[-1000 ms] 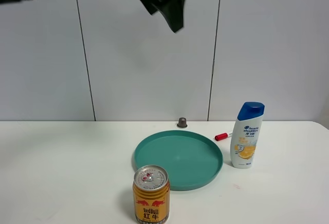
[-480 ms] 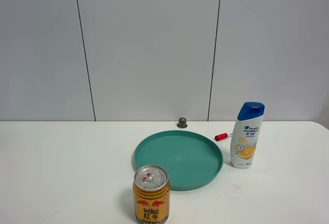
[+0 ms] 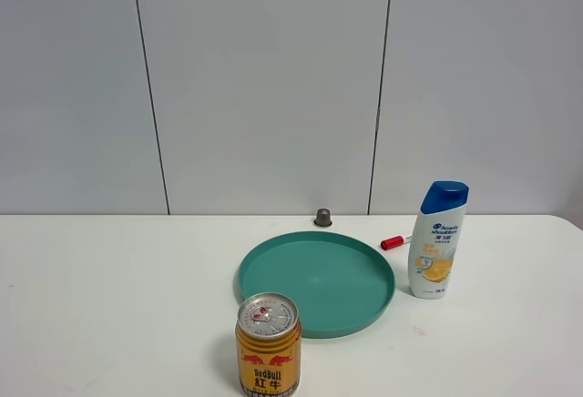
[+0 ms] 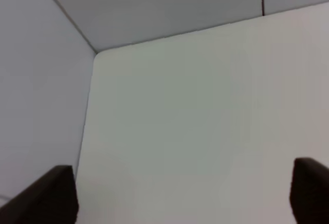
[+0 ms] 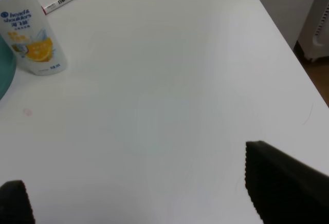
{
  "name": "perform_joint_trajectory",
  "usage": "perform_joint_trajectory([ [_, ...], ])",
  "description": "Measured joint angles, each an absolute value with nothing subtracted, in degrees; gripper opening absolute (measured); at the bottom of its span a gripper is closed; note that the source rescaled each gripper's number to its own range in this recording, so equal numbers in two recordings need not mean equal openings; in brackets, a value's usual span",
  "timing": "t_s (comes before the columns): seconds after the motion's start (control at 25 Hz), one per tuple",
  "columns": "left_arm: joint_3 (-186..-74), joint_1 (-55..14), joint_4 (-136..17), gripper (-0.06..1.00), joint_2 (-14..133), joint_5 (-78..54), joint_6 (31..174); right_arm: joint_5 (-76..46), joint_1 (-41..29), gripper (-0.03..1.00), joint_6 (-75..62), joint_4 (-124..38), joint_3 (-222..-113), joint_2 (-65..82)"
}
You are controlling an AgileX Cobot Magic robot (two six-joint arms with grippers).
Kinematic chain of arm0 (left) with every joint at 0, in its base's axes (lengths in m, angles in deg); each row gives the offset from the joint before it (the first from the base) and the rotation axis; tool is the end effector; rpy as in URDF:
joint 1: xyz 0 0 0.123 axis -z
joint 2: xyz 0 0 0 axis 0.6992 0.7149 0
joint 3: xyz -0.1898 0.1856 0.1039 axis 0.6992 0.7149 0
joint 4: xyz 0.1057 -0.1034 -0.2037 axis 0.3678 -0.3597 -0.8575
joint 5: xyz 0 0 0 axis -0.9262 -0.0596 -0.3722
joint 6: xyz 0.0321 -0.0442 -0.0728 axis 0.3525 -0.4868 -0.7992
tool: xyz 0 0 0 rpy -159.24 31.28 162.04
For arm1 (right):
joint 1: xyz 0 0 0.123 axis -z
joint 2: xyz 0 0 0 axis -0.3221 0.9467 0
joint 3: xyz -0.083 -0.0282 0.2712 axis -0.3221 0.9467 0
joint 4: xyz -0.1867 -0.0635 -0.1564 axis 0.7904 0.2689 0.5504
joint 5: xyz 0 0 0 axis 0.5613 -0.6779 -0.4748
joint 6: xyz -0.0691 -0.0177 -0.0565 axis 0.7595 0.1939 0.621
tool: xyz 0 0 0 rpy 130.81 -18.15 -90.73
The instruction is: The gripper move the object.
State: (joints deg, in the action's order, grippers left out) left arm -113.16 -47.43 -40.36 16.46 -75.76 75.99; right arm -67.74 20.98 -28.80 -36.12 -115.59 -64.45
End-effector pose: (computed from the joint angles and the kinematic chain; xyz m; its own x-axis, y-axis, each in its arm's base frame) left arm 0.0378 0.0108 0.4232 -0.5140 0.1412 -0.8461 -0.0504 0.9797 0.1942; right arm -0.0051 0.0023 0.2745 -0.4711 0.0214 -0.8818 0.0201 0.9997 0.0135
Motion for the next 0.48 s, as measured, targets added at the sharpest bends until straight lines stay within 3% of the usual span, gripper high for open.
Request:
perform_joint_trajectory([
  [0.48,-98.69,-47.74,-37.91,0.76,-2.11,-77.67,66.77,-67.74,20.98,1.00,-28.80,-36.12,-115.59,-64.45],
])
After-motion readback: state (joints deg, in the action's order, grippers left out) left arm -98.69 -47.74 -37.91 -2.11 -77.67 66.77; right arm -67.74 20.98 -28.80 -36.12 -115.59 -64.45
